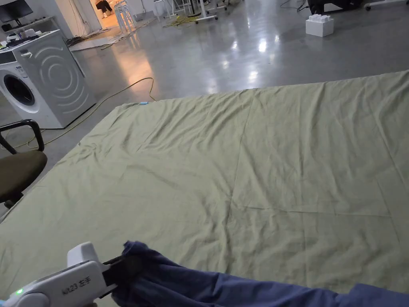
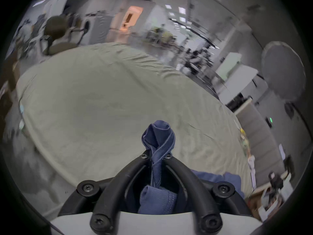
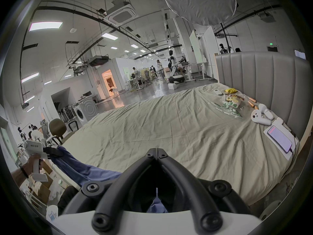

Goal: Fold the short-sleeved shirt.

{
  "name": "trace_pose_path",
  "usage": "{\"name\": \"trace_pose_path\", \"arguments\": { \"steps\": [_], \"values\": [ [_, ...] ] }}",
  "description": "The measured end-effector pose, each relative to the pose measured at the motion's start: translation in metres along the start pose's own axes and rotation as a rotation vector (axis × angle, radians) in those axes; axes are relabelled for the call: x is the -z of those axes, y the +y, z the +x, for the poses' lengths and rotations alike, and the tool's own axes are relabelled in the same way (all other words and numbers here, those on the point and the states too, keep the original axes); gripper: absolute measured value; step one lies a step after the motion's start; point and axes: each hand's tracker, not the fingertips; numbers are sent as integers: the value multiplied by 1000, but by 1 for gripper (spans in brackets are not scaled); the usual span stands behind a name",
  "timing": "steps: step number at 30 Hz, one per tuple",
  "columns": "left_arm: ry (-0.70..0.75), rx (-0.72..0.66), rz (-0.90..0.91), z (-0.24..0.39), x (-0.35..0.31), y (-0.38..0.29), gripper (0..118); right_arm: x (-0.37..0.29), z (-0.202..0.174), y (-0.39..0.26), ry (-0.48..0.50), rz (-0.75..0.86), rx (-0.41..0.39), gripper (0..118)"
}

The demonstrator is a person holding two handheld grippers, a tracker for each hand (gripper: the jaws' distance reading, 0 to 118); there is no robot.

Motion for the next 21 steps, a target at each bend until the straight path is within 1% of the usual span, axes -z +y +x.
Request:
{"name": "trace_pose_path", "arguments": {
  "steps": [2,4,8,10,11,12,13,14,15,16,17,18,20,21],
  "values": [
    [-61,87,10,48,3,-16,9,1,0,0,4,-1,14,0],
    [-105,90,-22,92,18,-41,9,-1,-2,3,8,-6,9,0],
    [-266,104,-170,161,69,-93,9,-15,-4,8,-4,5,-28,0],
    [-267,121,-232,182,96,-116,10,-22,4,-2,3,7,-19,0],
    [-246,129,-255,190,109,-128,16,-26,8,-8,6,4,-15,0],
    [-189,147,-286,196,117,-136,27,-29,8,-10,1,3,-14,0],
    [-163,198,-312,201,122,-143,52,-32,8,-13,-17,-6,-20,0],
    [-165,238,-328,205,124,-148,70,-34,10,-15,-29,-13,-30,0],
    [-187,238,-323,206,121,-146,81,-36,11,-17,-36,-17,-36,0],
    [-248,238,-315,205,112,-142,87,-36,13,-20,-48,-26,-36,0],
    [-291,234,-259,202,100,-137,87,-36,15,-21,-51,-34,-26,0],
    [-299,229,-229,199,91,-130,87,-35,17,-23,-50,-40,-14,0],
    [-218,181,-197,184,72,-111,85,-34,21,-26,-40,-42,22,0],
    [-185,142,-167,175,66,-107,79,-33,22,-28,-32,-45,34,0]
  ]
}}
